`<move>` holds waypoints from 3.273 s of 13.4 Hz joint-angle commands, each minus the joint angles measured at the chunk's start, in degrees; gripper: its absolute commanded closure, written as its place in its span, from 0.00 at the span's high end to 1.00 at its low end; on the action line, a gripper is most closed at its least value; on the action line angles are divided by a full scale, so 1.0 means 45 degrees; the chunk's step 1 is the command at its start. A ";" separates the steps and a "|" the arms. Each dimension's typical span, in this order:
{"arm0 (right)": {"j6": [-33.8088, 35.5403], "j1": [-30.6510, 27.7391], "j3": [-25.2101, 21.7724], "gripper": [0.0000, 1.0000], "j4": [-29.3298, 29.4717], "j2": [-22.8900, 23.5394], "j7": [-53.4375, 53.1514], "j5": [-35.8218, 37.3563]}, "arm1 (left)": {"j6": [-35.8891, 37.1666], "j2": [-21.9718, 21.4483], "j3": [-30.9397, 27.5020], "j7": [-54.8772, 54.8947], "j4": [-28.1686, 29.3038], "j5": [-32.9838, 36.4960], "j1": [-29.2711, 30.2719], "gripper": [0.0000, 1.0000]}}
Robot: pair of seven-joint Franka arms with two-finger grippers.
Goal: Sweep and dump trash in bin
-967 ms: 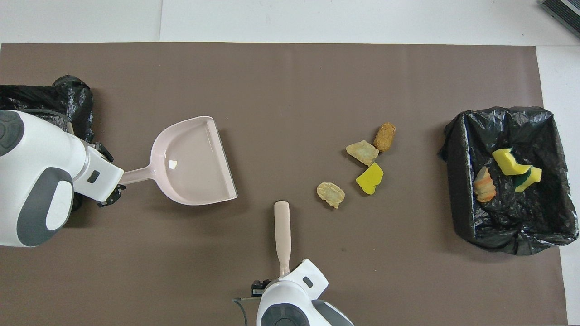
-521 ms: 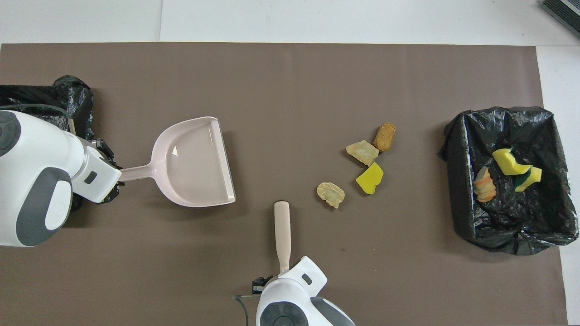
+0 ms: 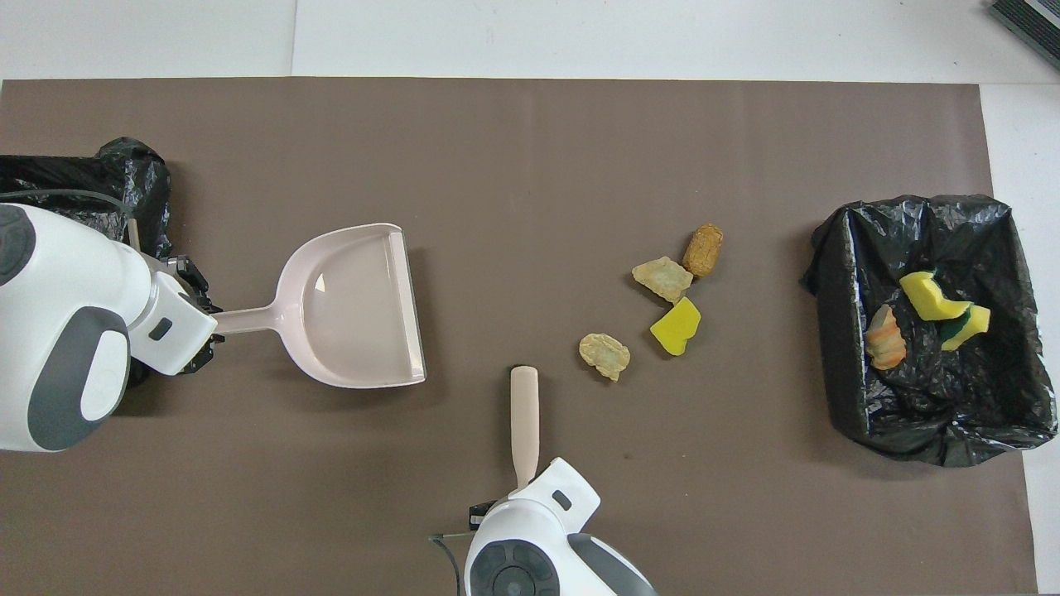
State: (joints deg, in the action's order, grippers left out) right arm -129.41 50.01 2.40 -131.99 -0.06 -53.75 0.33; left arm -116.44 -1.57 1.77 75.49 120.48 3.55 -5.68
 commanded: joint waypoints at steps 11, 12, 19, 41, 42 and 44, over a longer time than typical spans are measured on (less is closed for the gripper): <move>0.1906 -0.6574 -0.0065 0.00 0.0739 -0.1374 0.4768 0.2699 | -0.1331 0.0525 -0.0043 -0.2733 0.0804 0.0071 -0.2800 0.00; 0.1303 -0.7451 -0.0065 0.00 0.0700 -0.1179 0.6092 0.2701 | -0.1331 0.0525 -0.0043 -0.2849 0.0824 0.0071 -0.2819 0.00; 0.0085 -0.9667 -0.0026 0.00 -0.0004 -0.0494 1.0770 0.2507 | -0.1409 0.0505 -0.0043 -0.4120 0.1098 0.0071 -0.3737 0.00; 0.2014 -0.3631 -0.0064 0.00 0.4410 0.2243 0.7805 -0.6557 | -0.1468 0.0505 -0.0023 -0.4413 0.1078 0.0071 -0.3737 0.00; 0.2445 -0.3825 -0.0104 0.00 0.4391 0.1932 0.7747 -0.6286 | -0.1468 0.0505 -0.0042 -0.4432 0.1078 0.0071 -0.3718 0.00; 0.3050 -0.4040 -0.0065 0.00 0.3769 0.1228 0.6698 -0.3468 | -0.1468 0.0525 -0.0023 -0.4432 0.1078 0.0071 -0.3679 0.00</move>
State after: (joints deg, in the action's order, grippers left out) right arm -118.25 33.18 1.62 -112.44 9.28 -19.37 -22.94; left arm -121.63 1.72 2.37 56.81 124.02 3.51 -21.51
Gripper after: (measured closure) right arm 0.744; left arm 0.670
